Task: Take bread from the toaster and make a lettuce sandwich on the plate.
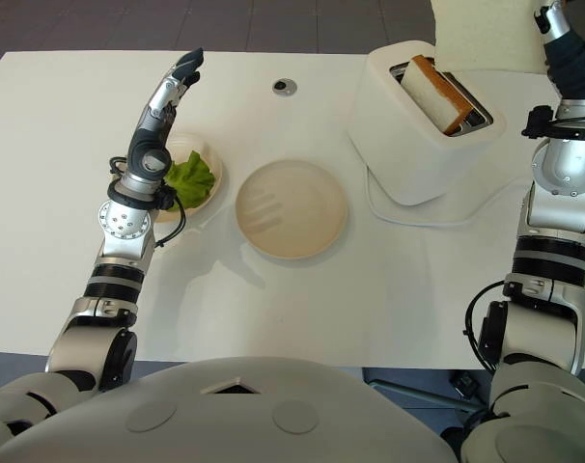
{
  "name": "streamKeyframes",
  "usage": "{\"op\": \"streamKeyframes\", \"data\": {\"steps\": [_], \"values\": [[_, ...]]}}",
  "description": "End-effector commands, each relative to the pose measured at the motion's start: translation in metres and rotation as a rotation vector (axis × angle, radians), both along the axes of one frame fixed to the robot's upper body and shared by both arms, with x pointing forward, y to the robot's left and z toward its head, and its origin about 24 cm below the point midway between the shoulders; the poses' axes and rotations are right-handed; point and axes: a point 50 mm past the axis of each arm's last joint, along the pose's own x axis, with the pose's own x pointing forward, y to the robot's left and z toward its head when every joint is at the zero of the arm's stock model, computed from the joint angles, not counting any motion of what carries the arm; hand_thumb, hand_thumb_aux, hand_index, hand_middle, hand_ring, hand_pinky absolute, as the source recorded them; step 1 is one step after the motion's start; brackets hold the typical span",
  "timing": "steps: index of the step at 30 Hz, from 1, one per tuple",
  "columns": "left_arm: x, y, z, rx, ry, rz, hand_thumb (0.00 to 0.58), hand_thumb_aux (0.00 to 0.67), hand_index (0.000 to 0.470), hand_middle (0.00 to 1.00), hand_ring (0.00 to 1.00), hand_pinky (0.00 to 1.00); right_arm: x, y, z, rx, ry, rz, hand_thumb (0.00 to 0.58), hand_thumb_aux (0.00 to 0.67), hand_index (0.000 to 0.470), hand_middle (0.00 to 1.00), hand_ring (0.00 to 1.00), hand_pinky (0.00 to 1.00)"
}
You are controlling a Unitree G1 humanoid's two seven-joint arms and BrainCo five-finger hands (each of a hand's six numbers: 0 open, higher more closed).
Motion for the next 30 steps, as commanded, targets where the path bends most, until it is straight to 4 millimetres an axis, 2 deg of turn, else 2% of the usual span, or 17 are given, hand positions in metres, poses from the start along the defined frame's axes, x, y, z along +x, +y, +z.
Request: {"op": "streamKeyframes", "data": {"steps": [1,3,5,8,10,13,15,17,20,22,23,24,25,27,30], "values": [[0.0,0.005,0.002,0.012,-0.004,0.018,0.0,0.0,0.0,0.0,0.0,0.0,-0.013,0.017,0.008,0.024,-0.024,0.171,0.58,0.67,0.47,1.0,1.0,1.0],[0.001,0.01,0.003,0.022,-0.011,0.039,0.0,0.0,0.0,0.0,0.0,0.0,-0.015,0.036,0.003,0.007,0.033,0.305,0.58,0.67,0.47,1.0,1.0,1.0],[0.004,0.02,0.005,0.082,-0.014,0.099,0.0,0.0,0.0,0.0,0.0,0.0,-0.013,0.063,-0.015,-0.064,0.168,0.46,0.58,0.67,0.47,1.0,1.0,1.0],[0.009,0.037,0.002,0.357,0.001,0.243,0.0,0.0,0.0,0.0,0.0,0.0,-0.011,0.099,-0.055,-0.217,0.396,0.619,0.58,0.67,0.47,1.0,1.0,1.0],[0.01,0.051,-0.007,0.635,0.032,0.356,0.0,0.0,0.0,0.0,0.0,0.0,-0.011,0.116,-0.081,-0.3,0.526,0.693,0.58,0.67,0.47,1.0,1.0,1.0],[0.006,0.078,-0.019,0.896,0.118,0.48,0.0,0.0,0.0,0.0,0.0,0.0,-0.007,0.135,-0.117,-0.419,0.676,0.723,0.58,0.67,0.47,1.0,1.0,1.0],[0.002,0.102,-0.035,1.036,0.25,0.537,0.0,0.0,0.0,0.0,0.0,0.0,-0.004,0.15,-0.14,-0.51,0.757,0.744,0.58,0.67,0.47,1.0,1.0,1.0],[0.0,0.12,-0.049,1.13,0.359,0.589,0.0,0.0,0.0,0.0,0.0,0.0,-0.001,0.162,-0.151,-0.562,0.787,0.758,0.58,0.67,0.47,1.0,1.0,1.0],[-0.001,0.123,-0.065,1.198,0.448,0.592,0.0,0.0,0.0,0.0,0.0,0.0,0.003,0.172,-0.157,-0.611,0.794,0.773,0.58,0.67,0.47,1.0,1.0,1.0],[-0.001,0.118,-0.071,1.217,0.462,0.57,0.075,0.045,0.031,0.0,0.0,0.0,0.005,0.177,-0.158,-0.635,0.793,0.783,0.58,0.67,0.47,1.0,1.0,1.0],[-0.001,0.115,-0.073,1.224,0.466,0.556,0.156,0.097,0.068,0.0,0.0,0.0,0.006,0.178,-0.158,-0.642,0.793,0.786,0.58,0.67,0.47,1.0,1.0,1.0],[0.0,0.112,-0.075,1.232,0.469,0.544,0.248,0.163,0.114,0.0,0.0,0.0,0.006,0.179,-0.159,-0.652,0.798,0.789,0.58,0.67,0.47,1.0,1.0,1.0],[0.0,0.11,-0.077,1.24,0.473,0.535,0.438,0.339,0.238,0.0,0.0,0.0,0.007,0.179,-0.16,-0.663,0.804,0.79,0.58,0.67,0.47,1.0,1.0,1.0],[0.0,0.107,-0.084,1.256,0.481,0.523,0.466,0.373,0.262,0.0,0.0,0.0,0.005,0.18,-0.159,-0.662,0.809,0.819,0.58,0.67,0.47,1.0,1.0,1.0],[-0.001,0.105,-0.086,1.261,0.479,0.515,0.464,0.37,0.26,0.0,0.0,0.0,-0.001,0.179,-0.146,-0.607,0.783,0.899,0.58,0.67,0.47,1.0,1.0,1.0]]}}
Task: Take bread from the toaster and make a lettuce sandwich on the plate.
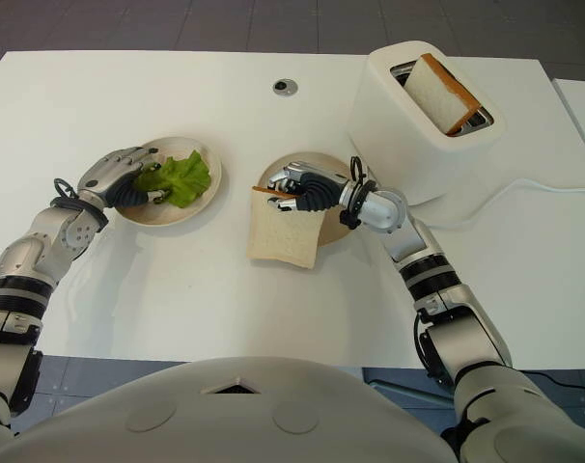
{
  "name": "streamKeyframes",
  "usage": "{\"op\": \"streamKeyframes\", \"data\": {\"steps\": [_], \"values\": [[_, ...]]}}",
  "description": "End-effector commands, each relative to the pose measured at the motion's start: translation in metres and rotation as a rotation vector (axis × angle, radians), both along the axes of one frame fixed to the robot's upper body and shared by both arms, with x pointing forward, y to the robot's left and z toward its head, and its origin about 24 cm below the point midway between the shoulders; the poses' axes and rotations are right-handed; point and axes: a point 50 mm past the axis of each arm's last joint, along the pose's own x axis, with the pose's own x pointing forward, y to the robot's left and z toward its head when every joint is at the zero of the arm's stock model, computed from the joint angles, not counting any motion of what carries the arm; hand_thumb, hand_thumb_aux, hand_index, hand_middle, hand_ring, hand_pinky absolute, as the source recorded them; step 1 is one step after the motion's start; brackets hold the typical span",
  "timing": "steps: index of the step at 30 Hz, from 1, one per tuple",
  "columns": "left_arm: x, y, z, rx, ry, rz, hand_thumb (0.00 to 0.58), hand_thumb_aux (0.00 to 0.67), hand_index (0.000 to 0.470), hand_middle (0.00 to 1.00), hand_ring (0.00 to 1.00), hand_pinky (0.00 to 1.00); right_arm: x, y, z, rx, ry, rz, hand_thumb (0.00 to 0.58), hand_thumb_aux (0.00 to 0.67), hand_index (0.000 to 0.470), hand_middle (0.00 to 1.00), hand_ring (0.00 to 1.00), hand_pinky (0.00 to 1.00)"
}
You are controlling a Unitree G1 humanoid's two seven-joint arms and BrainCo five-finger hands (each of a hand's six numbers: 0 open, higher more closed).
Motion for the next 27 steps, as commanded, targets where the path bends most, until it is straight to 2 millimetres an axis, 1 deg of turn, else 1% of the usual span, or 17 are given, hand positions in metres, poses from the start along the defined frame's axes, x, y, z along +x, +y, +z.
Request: {"op": "streamKeyframes", "data": {"steps": [1,4,7,9,11,14,16,18,20,21,22,25,27], "values": [[-0.007,-0.003,-0.018,0.017,0.079,-0.011,0.466,0.373,0.262,0.0,0.0,0.0,-0.006,-0.002,0.02,0.089,0.019,0.062,0.58,0.67,0.47,1.0,1.0,1.0],[-0.006,-0.005,-0.017,0.016,0.076,-0.017,0.476,0.386,0.271,0.0,0.0,0.0,0.001,-0.013,0.038,0.157,-0.007,0.024,0.58,0.67,0.47,1.0,1.0,1.0],[-0.006,-0.007,-0.018,0.01,0.072,-0.029,0.489,0.405,0.284,0.0,0.0,0.0,0.016,-0.027,0.053,0.197,-0.069,-0.087,0.58,0.67,0.47,1.0,1.0,1.0],[-0.006,-0.008,-0.017,0.003,0.066,-0.04,0.493,0.41,0.288,0.0,0.0,0.0,0.025,-0.034,0.058,0.206,-0.103,-0.153,0.58,0.67,0.47,1.0,1.0,1.0],[-0.004,-0.011,-0.016,-0.004,0.053,-0.052,0.506,0.431,0.302,0.0,0.0,0.0,0.033,-0.038,0.057,0.18,-0.134,-0.214,0.58,0.67,0.47,1.0,1.0,1.0],[-0.001,-0.014,-0.013,-0.013,0.026,-0.067,0.519,0.452,0.317,0.0,0.0,0.0,0.045,-0.042,0.044,0.083,-0.173,-0.301,0.58,0.67,0.47,1.0,1.0,1.0],[0.001,-0.018,-0.012,-0.022,0.007,-0.085,0.516,0.447,0.313,0.0,0.0,0.0,0.051,-0.044,0.033,0.022,-0.183,-0.34,0.58,0.67,0.47,1.0,1.0,1.0],[0.002,-0.021,-0.008,-0.042,-0.024,-0.108,0.516,0.447,0.313,0.0,0.0,0.0,0.053,-0.045,0.017,-0.051,-0.162,-0.345,0.58,0.67,0.47,1.0,1.0,1.0],[0.003,-0.024,-0.002,-0.063,-0.065,-0.127,0.524,0.462,0.324,0.0,0.0,0.0,0.049,-0.044,0.002,-0.114,-0.125,-0.307,0.58,0.67,0.47,1.0,1.0,1.0],[0.004,-0.025,0.001,-0.074,-0.086,-0.135,0.538,0.489,0.343,0.0,0.0,0.0,0.046,-0.044,-0.003,-0.135,-0.11,-0.282,0.58,0.67,0.47,1.0,1.0,1.0],[0.005,-0.027,0.004,-0.087,-0.112,-0.146,0.541,0.497,0.348,0.0,0.0,0.0,0.042,-0.042,-0.008,-0.145,-0.084,-0.248,0.58,0.67,0.47,1.0,1.0,1.0],[0.007,-0.031,0.011,-0.111,-0.169,-0.167,0.577,0.62,0.435,0.0,0.0,0.0,0.032,-0.038,-0.016,-0.153,-0.022,-0.156,0.58,0.67,0.47,1.0,1.0,1.0],[0.008,-0.032,0.015,-0.118,-0.207,-0.173,0.58,0.67,0.47,0.0,0.0,0.0,0.026,-0.034,-0.019,-0.154,0.01,-0.11,0.58,0.67,0.47,1.0,1.0,1.0]]}}
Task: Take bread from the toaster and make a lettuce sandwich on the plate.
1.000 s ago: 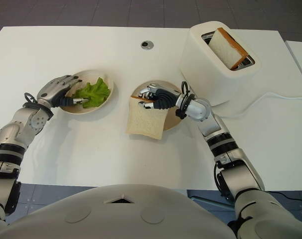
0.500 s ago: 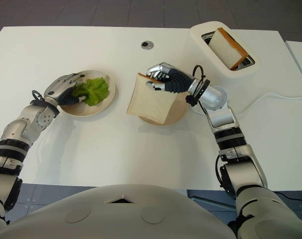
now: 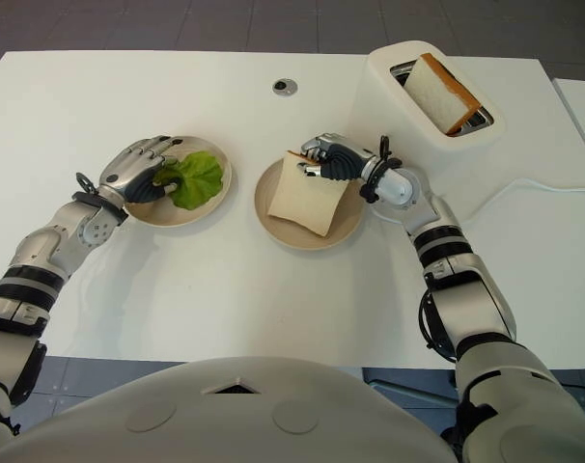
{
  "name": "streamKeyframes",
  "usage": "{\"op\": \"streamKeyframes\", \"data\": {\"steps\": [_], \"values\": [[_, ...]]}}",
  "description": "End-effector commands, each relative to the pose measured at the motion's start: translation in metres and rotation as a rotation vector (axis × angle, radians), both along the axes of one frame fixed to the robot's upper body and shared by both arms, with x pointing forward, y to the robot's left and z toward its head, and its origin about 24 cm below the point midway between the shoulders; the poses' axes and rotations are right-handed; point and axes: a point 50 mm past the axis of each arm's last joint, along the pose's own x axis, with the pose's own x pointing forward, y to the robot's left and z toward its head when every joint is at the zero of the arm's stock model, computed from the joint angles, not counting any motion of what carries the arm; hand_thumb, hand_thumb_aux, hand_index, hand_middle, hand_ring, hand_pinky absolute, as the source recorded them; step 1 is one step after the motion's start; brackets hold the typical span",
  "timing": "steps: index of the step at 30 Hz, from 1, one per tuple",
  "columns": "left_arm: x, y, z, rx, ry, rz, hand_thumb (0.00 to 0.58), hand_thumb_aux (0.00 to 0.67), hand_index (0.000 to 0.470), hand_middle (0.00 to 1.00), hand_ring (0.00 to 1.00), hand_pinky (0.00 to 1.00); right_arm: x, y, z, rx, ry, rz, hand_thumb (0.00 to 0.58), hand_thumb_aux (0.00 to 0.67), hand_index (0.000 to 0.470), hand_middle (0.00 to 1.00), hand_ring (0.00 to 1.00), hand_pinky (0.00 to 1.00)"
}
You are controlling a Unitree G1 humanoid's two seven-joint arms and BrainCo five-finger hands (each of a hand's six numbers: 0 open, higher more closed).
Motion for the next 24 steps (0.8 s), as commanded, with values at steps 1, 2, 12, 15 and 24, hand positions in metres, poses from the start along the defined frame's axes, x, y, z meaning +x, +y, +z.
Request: {"op": "streamKeyframes", "data": {"steps": [1,2,12,15,24], "values": [[0.003,-0.003,0.009,-0.026,-0.071,-0.011,0.58,0.67,0.47,0.0,0.0,0.0,-0.014,0.004,-0.012,-0.026,0.085,0.08,0.58,0.67,0.47,1.0,1.0,1.0],[0.003,-0.003,0.011,-0.03,-0.082,-0.013,0.58,0.67,0.47,0.0,0.0,0.0,-0.015,0.004,-0.014,-0.026,0.094,0.086,0.58,0.67,0.47,1.0,1.0,1.0],[-0.003,-0.026,0.027,-0.196,-0.144,-0.138,0.58,0.67,0.47,0.0,0.0,0.0,-0.008,0.005,0.014,0.076,-0.081,0.0,0.0,0.0,0.0,0.0,0.0,0.0],[-0.011,-0.048,0.034,-0.312,-0.138,-0.26,0.576,0.617,0.433,0.0,0.0,0.0,0.001,0.0,0.028,0.115,-0.178,-0.073,0.0,0.0,0.0,0.0,0.0,0.0],[-0.027,-0.114,0.026,-0.397,-0.028,-0.523,0.57,0.583,0.409,0.0,0.0,0.0,0.014,-0.022,0.068,0.334,-0.358,-0.282,0.0,0.0,0.0,0.0,0.0,0.0]]}}
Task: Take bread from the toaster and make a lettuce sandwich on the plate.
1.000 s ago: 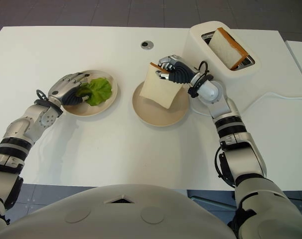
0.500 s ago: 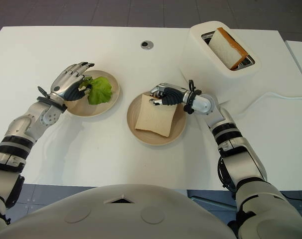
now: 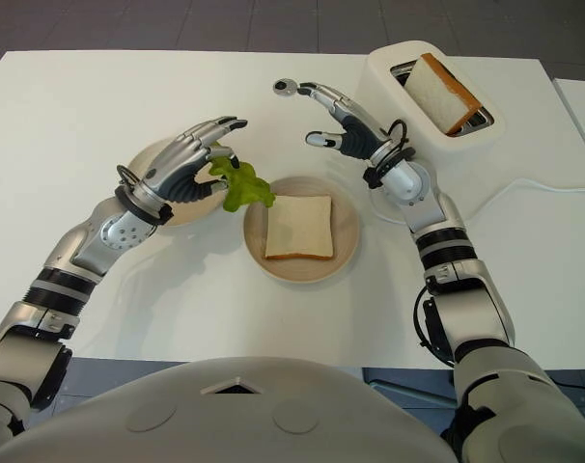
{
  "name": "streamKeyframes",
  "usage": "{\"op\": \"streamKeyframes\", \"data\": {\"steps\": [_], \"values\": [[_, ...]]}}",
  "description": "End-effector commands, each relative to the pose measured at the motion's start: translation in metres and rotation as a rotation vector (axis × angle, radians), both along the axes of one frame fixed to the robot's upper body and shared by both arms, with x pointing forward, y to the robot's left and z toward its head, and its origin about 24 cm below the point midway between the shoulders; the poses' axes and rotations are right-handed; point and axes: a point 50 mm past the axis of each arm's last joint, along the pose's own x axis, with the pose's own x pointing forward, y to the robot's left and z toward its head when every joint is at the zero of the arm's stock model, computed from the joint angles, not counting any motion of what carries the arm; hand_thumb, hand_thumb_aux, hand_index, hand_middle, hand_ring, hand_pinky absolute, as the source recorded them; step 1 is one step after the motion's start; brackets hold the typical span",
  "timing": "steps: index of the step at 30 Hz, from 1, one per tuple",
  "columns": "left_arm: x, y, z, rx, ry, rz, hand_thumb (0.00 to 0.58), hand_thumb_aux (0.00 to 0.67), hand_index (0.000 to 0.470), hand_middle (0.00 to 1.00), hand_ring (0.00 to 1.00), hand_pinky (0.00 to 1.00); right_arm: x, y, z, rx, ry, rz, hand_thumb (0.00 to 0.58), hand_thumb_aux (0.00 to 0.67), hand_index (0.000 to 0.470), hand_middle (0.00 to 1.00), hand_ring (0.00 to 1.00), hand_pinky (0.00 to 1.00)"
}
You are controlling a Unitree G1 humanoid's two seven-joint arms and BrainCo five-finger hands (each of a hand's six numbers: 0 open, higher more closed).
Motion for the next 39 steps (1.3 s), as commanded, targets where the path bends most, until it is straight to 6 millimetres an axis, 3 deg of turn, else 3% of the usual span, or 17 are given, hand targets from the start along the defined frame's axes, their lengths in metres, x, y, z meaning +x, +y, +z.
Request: {"op": "streamKeyframes", "data": {"steps": [1,3,5,7,8,10,12,14,19,25,31,32,35,36,38,39], "values": [[-0.005,-0.024,-0.008,0.031,0.04,-0.095,0.556,0.533,0.374,0.0,0.0,0.0,0.0,-0.008,0.019,0.083,-0.054,-0.031,0.0,0.0,0.0,0.0,0.0,0.0],[-0.006,-0.031,-0.01,0.028,0.044,-0.117,0.553,0.525,0.369,0.0,0.0,0.0,-0.002,-0.009,0.02,0.09,-0.058,-0.026,0.0,0.0,0.0,0.0,0.0,0.0],[-0.001,-0.041,-0.009,-0.016,0.028,-0.12,0.58,0.67,0.47,0.0,0.0,0.0,-0.004,-0.009,0.02,0.094,-0.056,-0.027,0.0,0.0,0.0,0.0,0.0,0.0],[0.005,-0.049,-0.009,-0.018,-0.011,-0.089,0.58,0.654,0.459,0.0,0.0,0.0,-0.004,-0.008,0.019,0.107,-0.055,-0.025,0.0,0.0,0.0,0.0,0.0,0.0],[0.006,-0.053,-0.009,-0.03,-0.025,-0.079,0.567,0.57,0.4,0.0,0.0,0.0,-0.004,-0.007,0.019,0.111,-0.055,-0.023,0.0,0.0,0.0,0.0,0.0,0.0],[0.01,-0.06,-0.011,-0.024,-0.059,-0.052,0.573,0.599,0.42,0.0,0.0,0.0,-0.005,-0.006,0.019,0.115,-0.053,-0.02,0.0,0.0,0.0,0.0,0.0,0.0],[0.017,-0.063,-0.014,-0.021,-0.099,-0.002,0.58,0.67,0.47,0.0,0.0,0.0,-0.005,-0.004,0.019,0.117,-0.049,-0.017,0.0,0.0,0.0,0.0,0.0,0.0],[0.023,-0.065,-0.016,-0.03,-0.134,0.05,0.58,0.652,0.457,0.0,0.0,0.0,-0.005,-0.004,0.018,0.115,-0.045,-0.017,0.0,0.0,0.0,0.0,0.0,0.0],[0.021,-0.077,-0.034,0.06,-0.136,0.02,0.541,0.497,0.348,0.0,0.0,0.0,-0.005,-0.006,0.017,0.114,-0.036,-0.022,0.0,0.0,0.0,0.0,0.0,0.0],[0.011,-0.081,-0.044,0.095,-0.083,-0.061,0.557,0.536,0.376,0.0,0.0,0.0,-0.006,-0.005,0.015,0.118,-0.029,-0.02,0.0,0.0,0.0,0.0,0.0,0.0],[0.008,-0.079,-0.041,0.088,-0.076,-0.081,0.546,0.507,0.356,0.0,0.0,0.0,-0.006,-0.005,0.013,0.119,-0.023,-0.022,0.0,0.0,0.0,0.0,0.0,0.0],[0.008,-0.078,-0.039,0.082,-0.077,-0.083,0.531,0.476,0.334,0.0,0.0,0.0,-0.006,-0.005,0.013,0.118,-0.022,-0.022,0.0,0.0,0.0,0.0,0.0,0.0],[0.007,-0.073,-0.035,0.082,-0.076,-0.083,0.456,0.36,0.253,0.0,0.0,0.0,-0.006,-0.006,0.013,0.117,-0.02,-0.023,0.0,0.0,0.0,0.0,0.0,0.0],[0.007,-0.071,-0.034,0.083,-0.073,-0.081,0.379,0.276,0.194,0.0,0.0,0.0,-0.006,-0.006,0.013,0.116,-0.019,-0.023,0.0,0.0,0.0,0.0,0.0,0.0],[0.006,-0.066,-0.035,0.103,-0.058,-0.083,0.023,0.013,0.009,0.0,0.0,0.0,-0.006,-0.006,0.013,0.115,-0.017,-0.024,0.0,0.0,0.0,0.0,0.0,0.0],[0.005,-0.064,-0.035,0.114,-0.051,-0.087,0.0,0.0,0.0,0.0,0.0,0.0,-0.006,-0.006,0.013,0.115,-0.016,-0.024,0.0,0.0,0.0,0.0,0.0,0.0]]}}
